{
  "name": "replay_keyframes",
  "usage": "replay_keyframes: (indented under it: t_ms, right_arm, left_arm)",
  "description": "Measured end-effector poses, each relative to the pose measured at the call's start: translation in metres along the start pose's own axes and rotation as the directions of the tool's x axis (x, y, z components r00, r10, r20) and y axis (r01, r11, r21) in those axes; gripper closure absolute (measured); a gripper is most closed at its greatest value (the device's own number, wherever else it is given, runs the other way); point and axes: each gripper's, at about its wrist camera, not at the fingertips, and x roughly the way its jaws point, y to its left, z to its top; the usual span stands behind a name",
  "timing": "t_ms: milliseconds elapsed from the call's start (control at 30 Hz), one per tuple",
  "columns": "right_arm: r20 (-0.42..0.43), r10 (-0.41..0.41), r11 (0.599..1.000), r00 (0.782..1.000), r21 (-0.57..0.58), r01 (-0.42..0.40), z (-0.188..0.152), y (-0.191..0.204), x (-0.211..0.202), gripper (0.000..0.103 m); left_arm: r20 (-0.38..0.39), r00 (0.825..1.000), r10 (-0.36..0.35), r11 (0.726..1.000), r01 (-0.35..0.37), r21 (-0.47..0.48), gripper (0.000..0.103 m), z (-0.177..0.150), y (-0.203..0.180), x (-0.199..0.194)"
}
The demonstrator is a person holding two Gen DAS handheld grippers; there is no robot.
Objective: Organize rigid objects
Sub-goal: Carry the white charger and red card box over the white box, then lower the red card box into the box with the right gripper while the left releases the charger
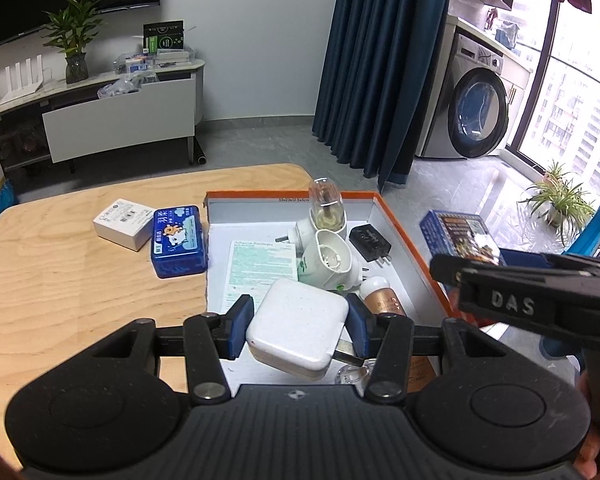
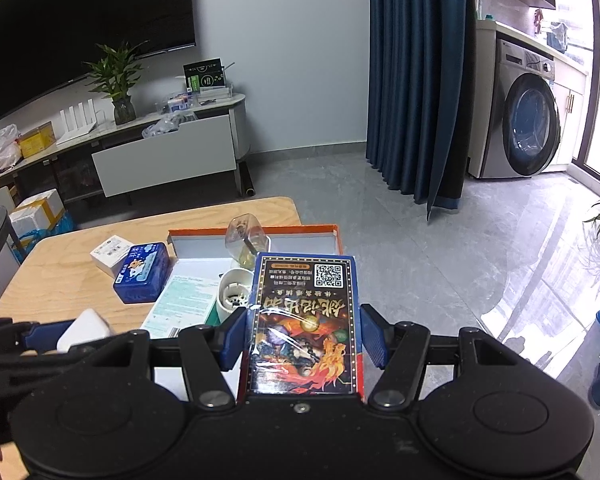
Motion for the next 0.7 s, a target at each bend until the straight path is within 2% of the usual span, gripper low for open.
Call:
replay_keyframes:
  t_ms: [633, 700]
  right_arm:
    - [-0.089, 0.033, 0.999, 0.996, 0.037, -0.030, 0.035, -0.001, 0.089, 0.030]
    - [-0.057, 0.029, 0.999, 0.998, 0.039, -0.027, 0.035, -0.002, 0.087, 0.028]
  left_arm:
    - [-0.036, 0.999, -0.037, 0.999, 0.037, 0.004, 0.053, 0.009, -0.004, 0.035]
    - [-0.036, 0.999, -0.040, 0.999, 0.040, 0.007, 0.053, 0.009, -0.005, 0.037]
